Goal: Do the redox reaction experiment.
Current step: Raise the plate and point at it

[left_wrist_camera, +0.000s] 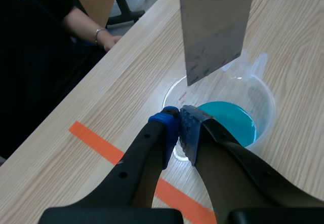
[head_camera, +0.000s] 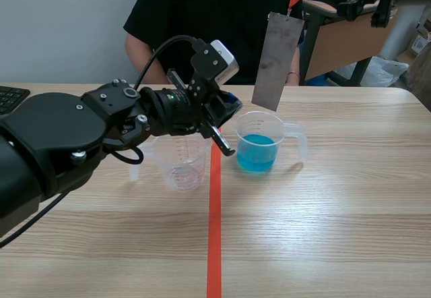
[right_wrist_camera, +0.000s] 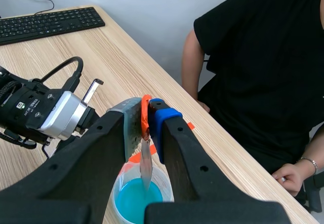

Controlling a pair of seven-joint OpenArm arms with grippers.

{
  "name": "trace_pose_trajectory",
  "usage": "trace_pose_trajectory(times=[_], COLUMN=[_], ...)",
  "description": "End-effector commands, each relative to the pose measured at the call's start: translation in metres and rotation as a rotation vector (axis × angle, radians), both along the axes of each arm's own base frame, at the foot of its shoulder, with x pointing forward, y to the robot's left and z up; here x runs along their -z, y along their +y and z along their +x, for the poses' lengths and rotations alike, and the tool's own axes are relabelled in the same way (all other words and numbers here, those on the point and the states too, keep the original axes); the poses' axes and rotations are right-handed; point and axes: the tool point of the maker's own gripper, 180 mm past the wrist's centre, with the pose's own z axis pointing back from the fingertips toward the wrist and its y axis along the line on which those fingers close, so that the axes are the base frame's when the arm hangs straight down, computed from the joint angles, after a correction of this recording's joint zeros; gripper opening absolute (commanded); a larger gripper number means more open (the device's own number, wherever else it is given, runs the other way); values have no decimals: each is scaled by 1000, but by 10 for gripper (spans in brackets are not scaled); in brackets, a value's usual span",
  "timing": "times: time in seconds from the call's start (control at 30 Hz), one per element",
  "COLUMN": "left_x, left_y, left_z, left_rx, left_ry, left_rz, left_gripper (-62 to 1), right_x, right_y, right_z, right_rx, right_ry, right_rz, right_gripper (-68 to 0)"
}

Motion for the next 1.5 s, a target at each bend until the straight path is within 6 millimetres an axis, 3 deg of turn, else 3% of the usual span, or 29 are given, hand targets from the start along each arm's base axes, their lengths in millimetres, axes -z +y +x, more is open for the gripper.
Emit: trace_pose_trajectory(times=[0.0, 1.2, 1.47], left_x=[-21, -26, -23], left_y=[-9, -13, 6], left_z=[5, 3, 6], left_rx=[15, 24, 7], left_ry=[-46, -55, -64], left_rz=[-44, -65, -34], left_gripper=[-569, -569, -569], right_x=[-15, -15, -15], right_y=[0, 0, 0], right_z=[-1, -1, -1], right_rx=[-12, -12, -13], right_ry=[-41, -41, -41], right_rz=[18, 18, 18], right_gripper=[-660, -660, -660])
